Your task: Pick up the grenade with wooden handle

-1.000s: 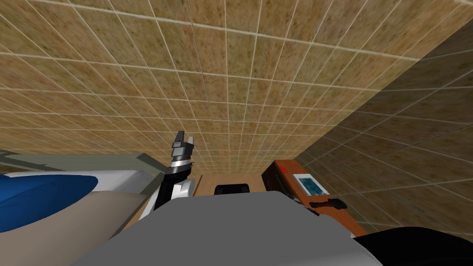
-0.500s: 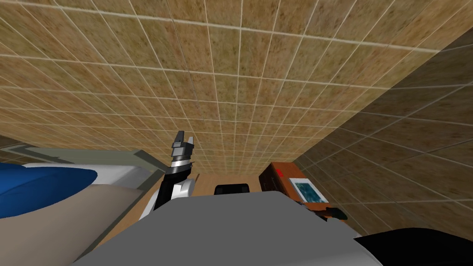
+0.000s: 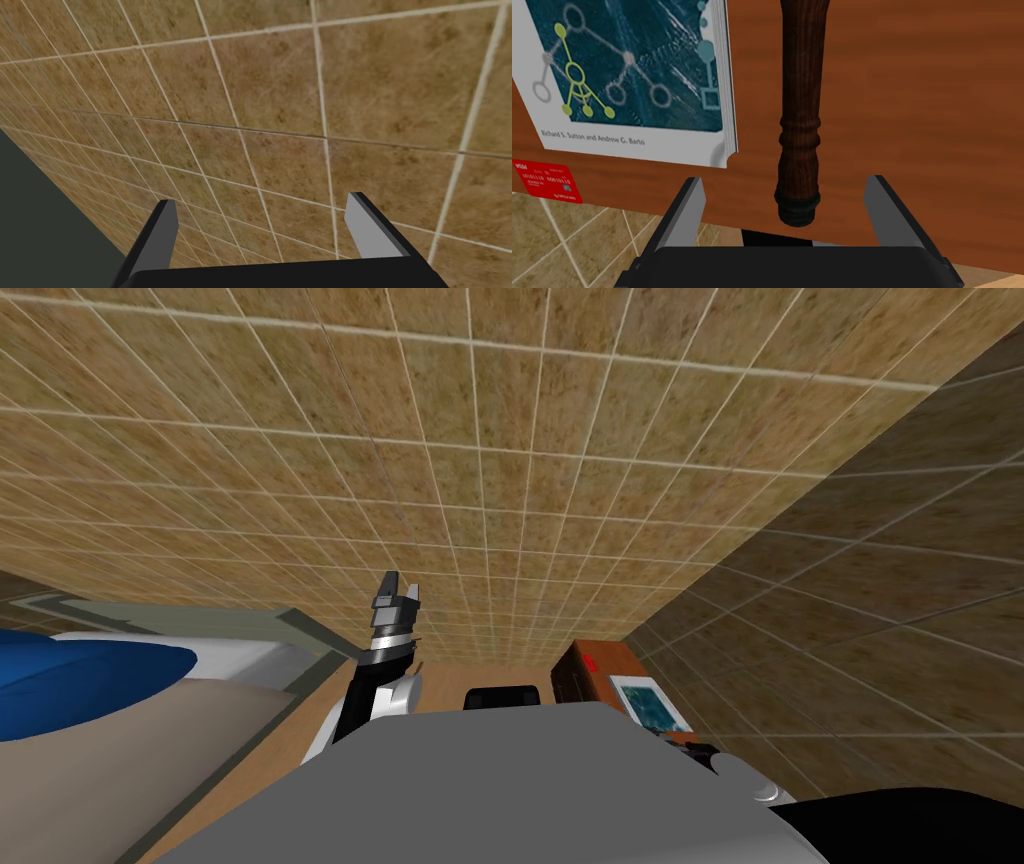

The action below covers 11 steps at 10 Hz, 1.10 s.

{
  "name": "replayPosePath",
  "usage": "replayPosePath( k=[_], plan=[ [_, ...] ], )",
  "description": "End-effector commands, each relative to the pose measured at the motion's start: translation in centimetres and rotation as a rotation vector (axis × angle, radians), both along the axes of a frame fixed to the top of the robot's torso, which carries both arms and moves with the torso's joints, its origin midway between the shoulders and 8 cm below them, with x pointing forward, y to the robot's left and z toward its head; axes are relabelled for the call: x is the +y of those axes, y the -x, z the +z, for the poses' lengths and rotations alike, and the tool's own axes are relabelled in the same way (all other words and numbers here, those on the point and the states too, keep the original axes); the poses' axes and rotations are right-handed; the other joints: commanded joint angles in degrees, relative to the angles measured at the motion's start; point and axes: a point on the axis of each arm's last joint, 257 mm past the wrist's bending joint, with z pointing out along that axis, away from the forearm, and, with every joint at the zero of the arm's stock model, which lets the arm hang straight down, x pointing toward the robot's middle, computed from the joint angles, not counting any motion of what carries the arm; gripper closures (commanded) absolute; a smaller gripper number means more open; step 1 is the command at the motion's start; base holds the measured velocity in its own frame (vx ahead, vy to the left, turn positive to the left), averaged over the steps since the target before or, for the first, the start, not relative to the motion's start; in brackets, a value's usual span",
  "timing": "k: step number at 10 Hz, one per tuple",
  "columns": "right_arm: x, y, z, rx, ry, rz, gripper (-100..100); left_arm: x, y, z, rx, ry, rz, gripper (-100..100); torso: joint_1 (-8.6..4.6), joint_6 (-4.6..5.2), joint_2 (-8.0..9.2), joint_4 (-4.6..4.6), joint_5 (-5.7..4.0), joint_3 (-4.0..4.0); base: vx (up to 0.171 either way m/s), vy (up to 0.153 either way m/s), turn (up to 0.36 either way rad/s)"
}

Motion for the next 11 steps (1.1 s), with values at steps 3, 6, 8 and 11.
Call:
replayPosePath(
  k=[3,6,8,11],
  plan=[
    [-0.8,-2.7,0.1,-0.019,0.020,0.022,-100,0.0,0.0,0.0,0.000,0.000,0.000,0,-0.20,0.01,0.26,0.05,-0.07,0.14,-0.099,-0.267,-0.016],
    [-0.6,-1.5,-0.1,-0.014,0.014,0.025,-100,0.0,0.0,0.0,0.000,0.000,0.000,0,0.73,0.01,-0.01,0.00,0.12,0.00,0.007,-0.047,-0.034],
    [-0.3,-0.7,-0.3,-0.015,0.007,0.017,-100,0.0,0.0,0.0,0.000,0.000,0.000,0,0.82,0.01,-0.37,-0.08,0.15,-0.21,0.097,-0.029,-0.098],
    [0.0,0.1,-0.6,-0.010,0.015,0.073,-100,0.0,0.0,0.0,0.000,0.000,0.000,0,0.87,0.02,-0.49,-0.10,0.16,-0.27,0.096,-0.010,-0.071]
  ],
)
